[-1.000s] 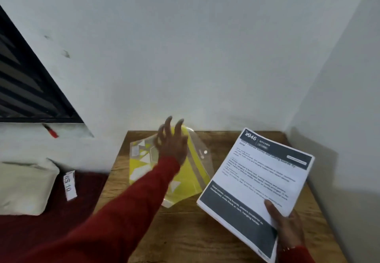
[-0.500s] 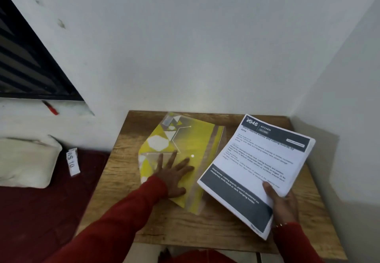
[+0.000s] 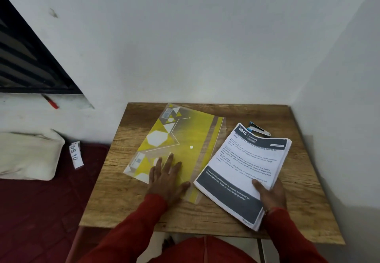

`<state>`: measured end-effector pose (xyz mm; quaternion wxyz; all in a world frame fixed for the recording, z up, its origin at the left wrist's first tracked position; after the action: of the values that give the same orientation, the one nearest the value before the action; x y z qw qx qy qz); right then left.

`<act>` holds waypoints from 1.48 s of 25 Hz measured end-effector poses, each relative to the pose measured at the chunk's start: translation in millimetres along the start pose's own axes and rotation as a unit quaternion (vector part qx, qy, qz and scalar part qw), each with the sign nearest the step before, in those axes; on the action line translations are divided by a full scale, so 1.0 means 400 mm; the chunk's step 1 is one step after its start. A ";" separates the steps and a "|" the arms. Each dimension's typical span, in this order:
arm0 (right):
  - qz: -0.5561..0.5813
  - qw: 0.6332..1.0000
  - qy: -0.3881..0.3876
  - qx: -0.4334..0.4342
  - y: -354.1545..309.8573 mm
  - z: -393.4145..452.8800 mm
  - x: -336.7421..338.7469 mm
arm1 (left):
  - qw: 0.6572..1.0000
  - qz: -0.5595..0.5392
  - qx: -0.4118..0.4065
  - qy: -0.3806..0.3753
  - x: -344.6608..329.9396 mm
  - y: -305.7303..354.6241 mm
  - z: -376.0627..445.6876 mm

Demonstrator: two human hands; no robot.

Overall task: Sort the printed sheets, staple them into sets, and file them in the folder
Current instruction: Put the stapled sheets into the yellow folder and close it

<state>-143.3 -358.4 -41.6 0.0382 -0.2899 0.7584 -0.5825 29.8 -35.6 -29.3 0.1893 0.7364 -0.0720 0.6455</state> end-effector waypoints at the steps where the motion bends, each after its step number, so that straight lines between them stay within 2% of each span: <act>1: -0.008 1.000 0.012 0.003 -0.001 0.010 0.014 | 1.000 -0.009 0.004 -0.005 -0.006 0.010 0.001; 4: -0.024 1.000 0.015 0.004 -0.013 0.045 0.068 | 1.000 -0.001 0.026 -0.016 -0.016 0.018 -0.006; 9: -0.079 0.996 -0.029 0.019 -0.013 0.080 0.111 | 0.996 0.056 0.065 0.024 0.024 -0.011 -0.010; 10: -0.113 0.993 -0.015 0.039 -0.022 0.081 0.116 | 0.995 0.062 0.075 0.027 0.029 -0.022 -0.011; 11: -0.185 0.979 0.021 0.080 -0.043 0.082 0.120 | 0.994 0.064 0.083 0.027 0.032 -0.033 -0.014; 13: -0.340 0.920 0.078 0.181 -0.102 0.058 0.085 | 0.993 0.063 0.094 0.018 0.031 -0.051 -0.019; 14: -0.364 0.903 0.067 0.220 -0.126 0.036 0.033 | 0.993 0.062 0.096 0.014 0.030 -0.054 -0.022; 17: -0.348 0.892 -0.036 0.286 -0.185 -0.004 -0.161 | 0.994 0.069 0.084 0.023 0.033 -0.047 -0.028; 19: -0.396 0.864 -0.073 0.301 -0.228 0.041 -0.253 | 0.994 0.072 0.071 0.037 0.039 -0.042 -0.030; 22: -0.478 0.828 -0.105 0.275 -0.282 0.151 -0.319 | 0.995 0.069 0.057 0.049 0.038 -0.044 -0.034; 24: -0.537 0.787 -0.130 0.273 -0.292 0.205 -0.346 | 0.996 0.058 0.053 0.042 0.035 -0.047 -0.034; 26: -0.563 0.768 -0.143 0.269 -0.291 0.250 -0.367 | 0.998 0.042 0.048 0.025 0.034 -0.052 -0.032; 29: -0.561 0.763 -0.121 0.298 -0.312 0.288 -0.381 | 0.998 0.025 0.048 0.015 0.035 -0.063 -0.035; 34: -0.434 0.823 -0.076 0.359 -0.375 0.262 -0.330 | 0.997 -0.003 0.029 0.065 0.072 -0.033 -0.017; 37: -0.376 0.824 -0.075 0.417 -0.412 0.225 -0.297 | 0.999 -0.019 -0.018 0.048 0.081 0.056 0.021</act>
<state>55.9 -403.9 45.9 -0.0100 -0.5522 0.2699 -0.7887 34.8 -54.7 5.7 0.2181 0.7024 -0.0607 0.6749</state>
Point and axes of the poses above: each hand's wrist, its own z-axis towards the middle knuckle, its own x-axis out of the back of the hand, y = z × x, the point moved 10 cm from there along z, towards the middle knuckle, and after that the axes turned 8 degrees about y, right-handed, at the moved point
